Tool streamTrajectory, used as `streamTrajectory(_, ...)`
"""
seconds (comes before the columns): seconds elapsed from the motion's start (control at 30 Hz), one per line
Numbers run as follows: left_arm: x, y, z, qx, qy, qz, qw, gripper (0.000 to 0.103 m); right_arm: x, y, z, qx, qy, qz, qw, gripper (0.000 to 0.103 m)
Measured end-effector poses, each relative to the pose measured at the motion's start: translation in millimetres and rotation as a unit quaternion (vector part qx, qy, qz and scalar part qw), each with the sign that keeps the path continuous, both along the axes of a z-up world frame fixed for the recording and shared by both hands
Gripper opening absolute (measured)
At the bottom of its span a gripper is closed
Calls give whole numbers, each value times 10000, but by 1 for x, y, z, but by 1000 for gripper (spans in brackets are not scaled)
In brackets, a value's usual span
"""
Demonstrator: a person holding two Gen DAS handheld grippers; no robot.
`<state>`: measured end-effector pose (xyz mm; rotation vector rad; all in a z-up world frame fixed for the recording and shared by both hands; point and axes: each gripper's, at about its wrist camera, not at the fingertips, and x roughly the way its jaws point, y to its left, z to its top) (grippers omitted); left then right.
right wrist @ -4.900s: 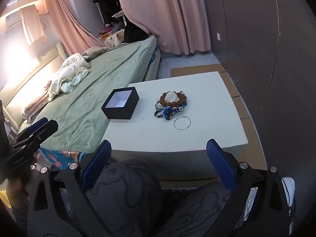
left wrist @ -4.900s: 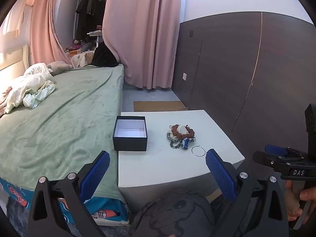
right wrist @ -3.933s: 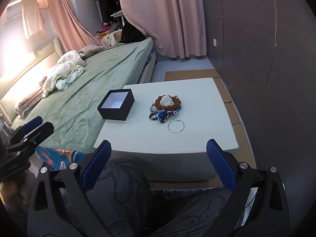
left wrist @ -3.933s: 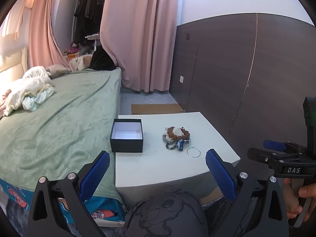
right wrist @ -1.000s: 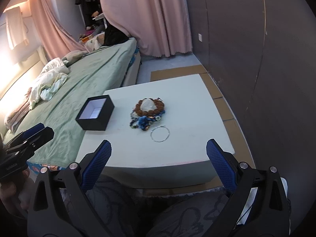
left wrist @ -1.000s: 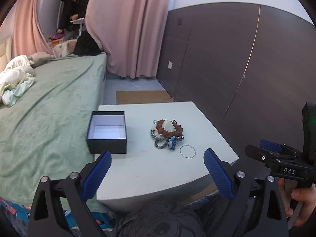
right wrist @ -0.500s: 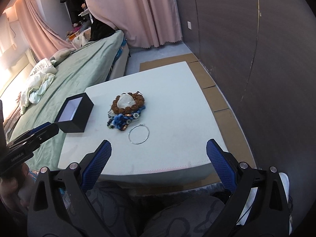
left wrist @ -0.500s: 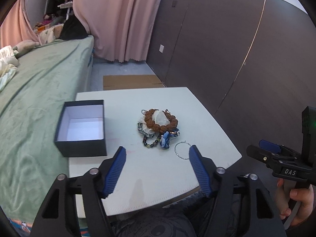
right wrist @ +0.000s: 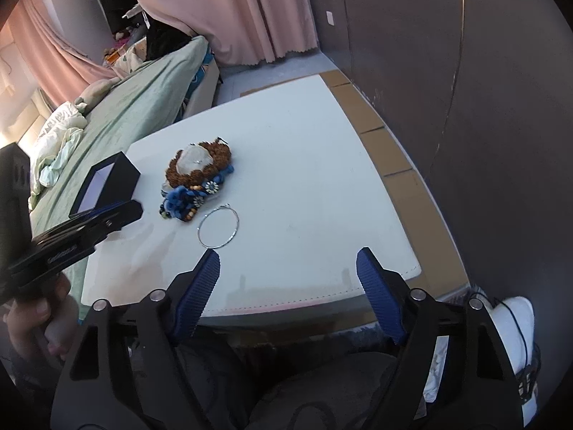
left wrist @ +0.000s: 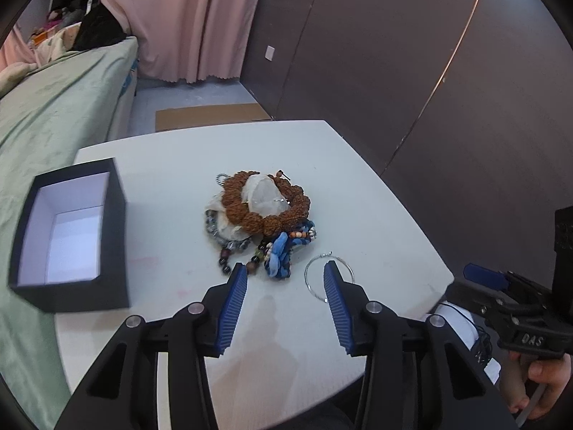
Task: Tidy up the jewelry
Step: 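Reach the left gripper to the blue beaded strand and grasp it, then lower blue strand into box with left gripper while right gripper grasps silver hoop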
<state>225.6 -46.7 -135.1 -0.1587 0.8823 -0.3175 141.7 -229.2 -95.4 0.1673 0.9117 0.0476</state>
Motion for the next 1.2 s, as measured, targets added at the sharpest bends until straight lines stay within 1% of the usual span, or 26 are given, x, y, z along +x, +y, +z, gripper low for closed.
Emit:
streamTrajectory(0.1,12,-5,-10,44,35,-70,10000,42,4,0,-6,13,38,-13,10000,78)
streamTrajectory(0.2,27,-13,-24,131,118,-162,9997,38,12,2,-14,78,75,-38,9999,78)
streamTrajectory(0.27,36,-18,-36,207,280,-178,9992,29,14,6,-18,73,89,-27,9999,78)
streamTrajectory(0.3,38,-18,-38,206,320,-150,9992,19,16,8,-21,63,125,-17,9999,78)
streamTrajectory(0.33,39,-17,-41,191,351,-118,9991,14,16,9,-23,62,146,-9,9999,78)
streamTrajectory(0.47,36,-12,-39,154,273,-10,9995,12,19,13,-31,-32,296,41,9995,78)
streamTrajectory(0.57,30,-2,-32,14,229,101,9997,11,23,18,-33,-121,366,96,9992,78)
streamTrajectory(0.63,24,6,-25,-90,203,181,9996,11,28,25,-33,-183,406,171,9989,82)
streamTrajectory(0.7,18,11,-18,-186,167,232,9994,11,33,32,-34,-270,412,246,9985,90)
streamTrajectory(0.8,11,17,-6,-241,83,274,9993,11,41,44,-35,-372,432,377,9977,92)
streamTrajectory(1.07,-4,40,25,-275,-129,494,9983,11,65,72,-48,-519,541,570,9956,93)
streamTrajectory(1.17,-10,50,31,-261,-161,578,9979,11,75,84,-54,-727,601,657,9934,93)
streamTrajectory(1.2,-12,54,33,-257,-168,609,9977,11,78,90,-57,-888,626,672,9918,93)
